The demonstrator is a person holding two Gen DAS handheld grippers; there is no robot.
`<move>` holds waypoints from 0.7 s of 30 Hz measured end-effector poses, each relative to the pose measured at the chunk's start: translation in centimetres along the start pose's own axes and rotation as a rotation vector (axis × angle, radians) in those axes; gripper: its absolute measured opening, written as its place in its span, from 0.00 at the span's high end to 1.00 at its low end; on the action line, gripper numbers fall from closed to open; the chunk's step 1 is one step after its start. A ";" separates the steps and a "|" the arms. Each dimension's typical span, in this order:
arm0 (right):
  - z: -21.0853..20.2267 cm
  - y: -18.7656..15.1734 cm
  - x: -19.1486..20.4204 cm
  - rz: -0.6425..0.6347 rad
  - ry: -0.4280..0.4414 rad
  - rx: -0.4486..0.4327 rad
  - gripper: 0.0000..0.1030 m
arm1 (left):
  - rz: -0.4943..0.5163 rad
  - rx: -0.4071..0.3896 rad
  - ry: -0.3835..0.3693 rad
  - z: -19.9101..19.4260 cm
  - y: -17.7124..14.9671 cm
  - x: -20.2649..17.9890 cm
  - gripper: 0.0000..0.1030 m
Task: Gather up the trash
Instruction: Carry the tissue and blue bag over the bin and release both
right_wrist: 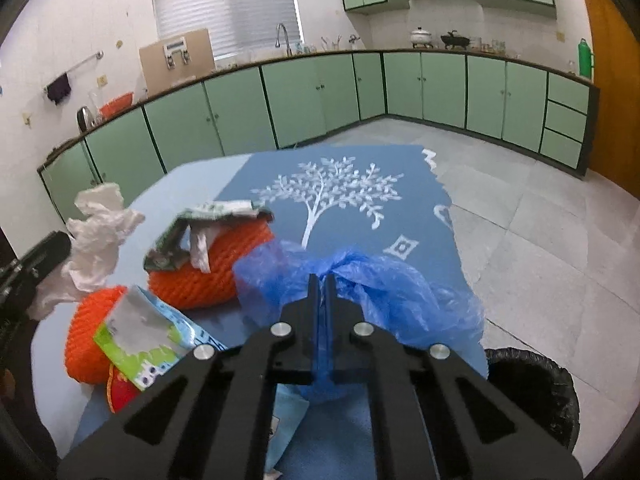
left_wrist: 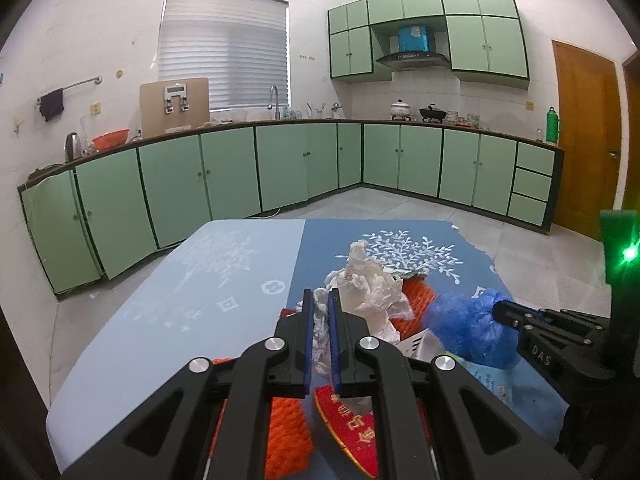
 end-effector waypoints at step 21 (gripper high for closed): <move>-9.0 3.7 -3.3 0.044 -0.050 -0.191 0.99 | 0.021 -0.111 -0.136 -2.4 3.6 -4.3 0.93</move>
Point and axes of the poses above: each gripper's, at about its wrist camera, not at the fingertips, and z roughly the way its jaws point, x to its left, y to its top, the point moved 1 cm from there along z, roughly the way its jaws point, and after that the axes turned 6 degrees about -x, right-handed, at the moved point
